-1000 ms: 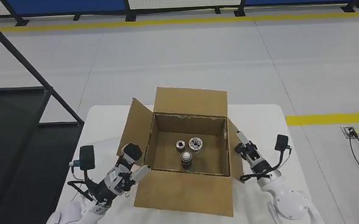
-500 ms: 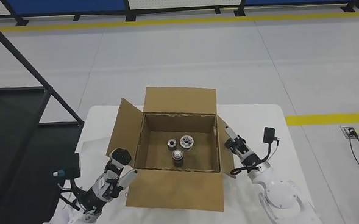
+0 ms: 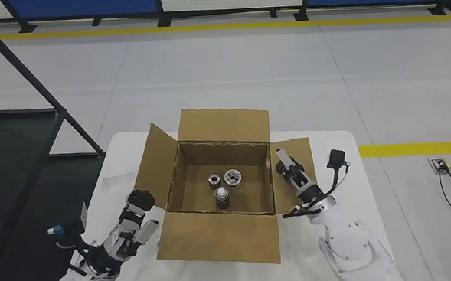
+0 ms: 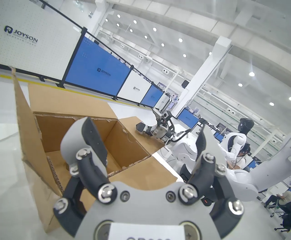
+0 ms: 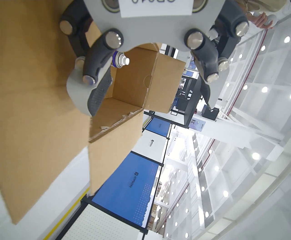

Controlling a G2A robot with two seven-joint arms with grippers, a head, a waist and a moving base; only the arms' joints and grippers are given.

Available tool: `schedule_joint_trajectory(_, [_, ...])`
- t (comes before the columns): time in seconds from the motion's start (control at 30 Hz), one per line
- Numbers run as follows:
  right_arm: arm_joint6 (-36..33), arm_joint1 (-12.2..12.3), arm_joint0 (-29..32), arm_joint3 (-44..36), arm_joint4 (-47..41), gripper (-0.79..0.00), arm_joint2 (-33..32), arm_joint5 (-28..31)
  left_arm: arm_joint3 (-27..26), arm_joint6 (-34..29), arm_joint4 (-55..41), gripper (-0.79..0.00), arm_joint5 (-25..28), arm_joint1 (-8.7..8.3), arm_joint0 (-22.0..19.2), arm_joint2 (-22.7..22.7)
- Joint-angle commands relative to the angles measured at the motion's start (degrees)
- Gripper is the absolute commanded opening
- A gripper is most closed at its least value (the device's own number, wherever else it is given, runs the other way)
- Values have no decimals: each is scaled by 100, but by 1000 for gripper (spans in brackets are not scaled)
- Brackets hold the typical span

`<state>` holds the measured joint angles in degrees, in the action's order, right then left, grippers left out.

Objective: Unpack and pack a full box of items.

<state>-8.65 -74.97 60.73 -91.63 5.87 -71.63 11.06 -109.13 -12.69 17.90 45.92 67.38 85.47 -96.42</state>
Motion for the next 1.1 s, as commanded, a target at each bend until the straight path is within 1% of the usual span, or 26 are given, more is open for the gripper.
schedule_joint_trajectory(0.0, [-184,-7,-95,-164,218,0,131,-113,-58,207,4,0,94,1,114,-125])
schedule_joint_trajectory(0.1, [-499,-25,-303,-279,581,0,374,-364,-127,507,6,0,171,7,288,-334])
schedule_joint_trajectory(0.3, [-1055,-106,-854,-241,1225,0,956,-1130,-100,996,-71,0,182,24,667,-737])
schedule_joint_trajectory(0.4, [-1310,-158,-1056,-173,1050,0,1115,-1340,-75,1177,-39,0,184,37,836,-885])
schedule_joint_trajectory(0.47, [-1279,-171,-1083,-178,951,0,1109,-1335,-80,1187,38,0,279,41,961,-924])
schedule_joint_trajectory(0.83, [-1279,-171,-1083,-178,951,0,1109,-1335,-83,1178,59,0,291,41,980,-930])
schedule_joint_trajectory(0.9, [-1279,-171,-1083,-178,951,0,1109,-1335,-102,1210,-31,0,115,49,961,-884])
schedule_joint_trajectory(0.93, [-1275,-168,-1063,-191,1066,0,1137,-1333,-135,1201,-120,0,69,52,952,-831])
schedule_joint_trajectory(1.0, [-1357,-164,-1070,-273,1561,0,1301,-1429,-133,1199,-365,0,-94,55,908,-798])
schedule_joint_trajectory(1.07, [-1581,-163,-1154,-308,1993,0,1453,-1580,-89,1159,-527,0,-210,52,864,-810])
